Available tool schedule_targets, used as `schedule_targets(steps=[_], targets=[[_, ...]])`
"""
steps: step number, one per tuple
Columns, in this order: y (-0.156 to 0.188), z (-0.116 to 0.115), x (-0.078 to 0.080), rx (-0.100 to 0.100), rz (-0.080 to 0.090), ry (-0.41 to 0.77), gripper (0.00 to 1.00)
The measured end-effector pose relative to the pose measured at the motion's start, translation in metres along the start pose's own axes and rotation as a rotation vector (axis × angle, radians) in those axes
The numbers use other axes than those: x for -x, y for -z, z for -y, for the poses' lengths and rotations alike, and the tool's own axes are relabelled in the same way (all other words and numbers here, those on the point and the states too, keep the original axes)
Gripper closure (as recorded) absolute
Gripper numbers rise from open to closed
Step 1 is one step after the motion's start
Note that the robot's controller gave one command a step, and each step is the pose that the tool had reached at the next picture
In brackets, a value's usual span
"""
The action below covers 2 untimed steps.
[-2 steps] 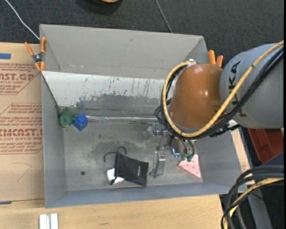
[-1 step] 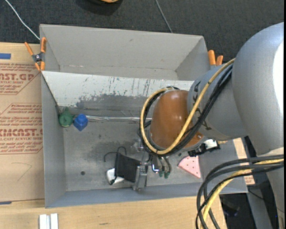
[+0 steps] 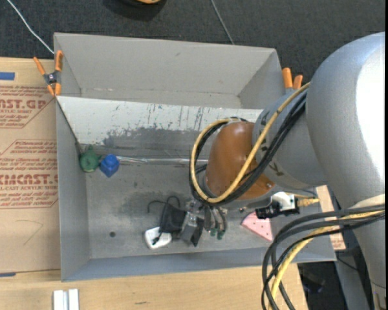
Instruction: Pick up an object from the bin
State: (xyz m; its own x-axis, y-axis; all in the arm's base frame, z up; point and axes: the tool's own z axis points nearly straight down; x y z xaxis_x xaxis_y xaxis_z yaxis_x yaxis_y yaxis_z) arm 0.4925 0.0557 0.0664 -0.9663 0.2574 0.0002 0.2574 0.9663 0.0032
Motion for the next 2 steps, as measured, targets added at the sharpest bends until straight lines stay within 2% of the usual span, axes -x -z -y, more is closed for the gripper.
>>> schedule_targets(steps=[1,2], targets=[[0.003,0.002,0.001,-0.001,0.000,-0.012,1.00],[0.154,-0.003,0.001,0.001,0.001,-0.043,1.00]])
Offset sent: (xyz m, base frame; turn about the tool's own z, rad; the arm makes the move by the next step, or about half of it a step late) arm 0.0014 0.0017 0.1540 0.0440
